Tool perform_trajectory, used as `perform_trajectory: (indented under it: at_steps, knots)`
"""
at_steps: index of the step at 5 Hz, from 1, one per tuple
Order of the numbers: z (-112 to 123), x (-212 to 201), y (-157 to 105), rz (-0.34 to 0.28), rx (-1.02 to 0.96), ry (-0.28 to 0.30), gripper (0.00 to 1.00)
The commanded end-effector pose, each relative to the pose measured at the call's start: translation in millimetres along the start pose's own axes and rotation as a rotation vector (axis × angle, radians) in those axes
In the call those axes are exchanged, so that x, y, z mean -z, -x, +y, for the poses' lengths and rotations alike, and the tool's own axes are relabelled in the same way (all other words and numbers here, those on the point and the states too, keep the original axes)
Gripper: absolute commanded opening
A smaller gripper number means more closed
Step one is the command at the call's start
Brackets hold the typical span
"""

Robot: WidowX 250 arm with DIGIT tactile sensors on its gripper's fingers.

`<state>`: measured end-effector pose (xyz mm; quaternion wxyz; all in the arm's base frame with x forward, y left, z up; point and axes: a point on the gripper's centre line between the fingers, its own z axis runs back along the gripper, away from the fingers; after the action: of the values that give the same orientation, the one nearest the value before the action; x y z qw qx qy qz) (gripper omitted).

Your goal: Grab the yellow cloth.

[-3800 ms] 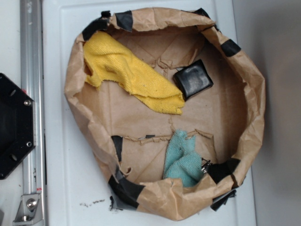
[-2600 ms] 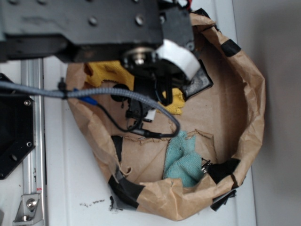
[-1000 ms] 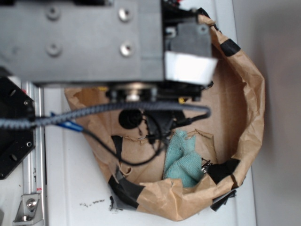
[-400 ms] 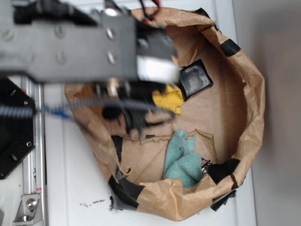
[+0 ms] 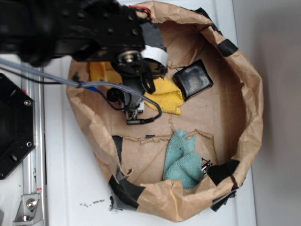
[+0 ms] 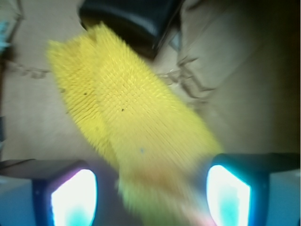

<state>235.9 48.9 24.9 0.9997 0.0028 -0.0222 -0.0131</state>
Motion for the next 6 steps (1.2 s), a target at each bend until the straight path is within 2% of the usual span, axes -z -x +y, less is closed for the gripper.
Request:
perform_trajectory:
  at_steps: [1,2,6]
  knots:
    - [-6.9,2.3,-13.1,-0.055,0.007,0.006,0.94]
    - [-2.4,-2.7,-11.5,-0.063,0.002,-0.018,0.00]
    - [-2.7,-19.3,-13.1,-0.101,0.020,-0.106,0.00]
